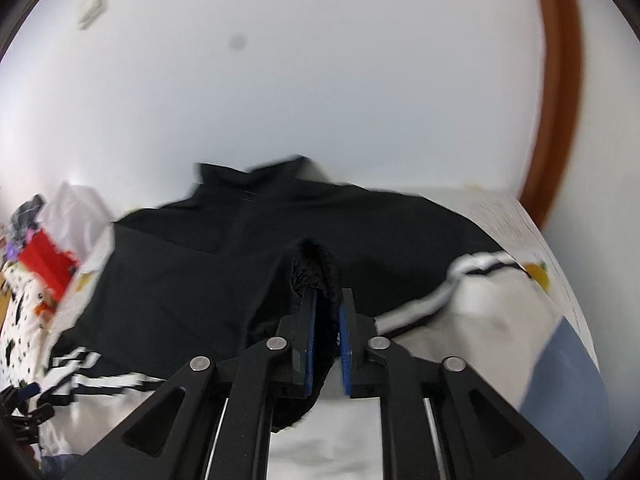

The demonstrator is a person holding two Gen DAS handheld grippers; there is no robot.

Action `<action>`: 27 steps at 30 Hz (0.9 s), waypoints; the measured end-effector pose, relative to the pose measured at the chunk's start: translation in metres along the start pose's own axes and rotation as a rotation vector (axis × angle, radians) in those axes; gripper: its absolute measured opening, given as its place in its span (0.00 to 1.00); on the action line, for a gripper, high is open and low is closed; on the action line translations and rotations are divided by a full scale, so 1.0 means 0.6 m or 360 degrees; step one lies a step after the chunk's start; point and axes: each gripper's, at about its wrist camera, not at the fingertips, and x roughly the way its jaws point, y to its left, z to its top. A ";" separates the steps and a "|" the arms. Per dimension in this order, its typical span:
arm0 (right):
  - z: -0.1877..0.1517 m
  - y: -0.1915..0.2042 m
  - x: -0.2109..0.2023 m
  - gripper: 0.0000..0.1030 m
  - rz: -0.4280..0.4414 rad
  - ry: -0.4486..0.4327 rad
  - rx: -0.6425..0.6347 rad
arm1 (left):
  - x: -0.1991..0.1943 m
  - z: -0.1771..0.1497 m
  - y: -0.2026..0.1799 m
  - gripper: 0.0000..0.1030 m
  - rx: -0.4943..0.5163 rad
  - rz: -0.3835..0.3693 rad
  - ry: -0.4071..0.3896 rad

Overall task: Fold large clothes
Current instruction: 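Move the right tool over to the blue sleeve, then grasp the blue sleeve cuff with the right tool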

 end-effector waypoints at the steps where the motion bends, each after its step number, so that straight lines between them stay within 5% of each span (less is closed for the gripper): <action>1: -0.006 -0.023 0.011 0.16 -0.0052 0.0025 0.0016 | 0.003 0.001 -0.005 0.79 0.0006 0.0004 0.0006; 5: -0.034 -0.072 0.034 0.36 -0.0136 0.0103 0.0023 | 0.016 0.002 -0.021 0.79 0.0032 0.0017 0.0035; 11: -0.071 -0.092 0.048 0.36 -0.0385 0.0136 -0.0155 | 0.026 0.003 -0.042 0.79 0.0070 0.0020 0.0061; 18: -0.092 -0.094 -0.051 0.43 -0.0203 -0.0008 -0.0053 | 0.006 0.007 -0.055 0.79 0.0115 0.0016 -0.0001; 22: -0.131 -0.126 -0.137 0.66 -0.0281 -0.0098 0.0051 | -0.014 0.005 -0.058 0.79 0.0133 -0.0002 -0.0057; 27: -0.215 -0.202 -0.204 0.75 -0.0520 -0.0025 0.0145 | -0.037 -0.002 -0.062 0.79 0.0158 -0.0024 -0.0130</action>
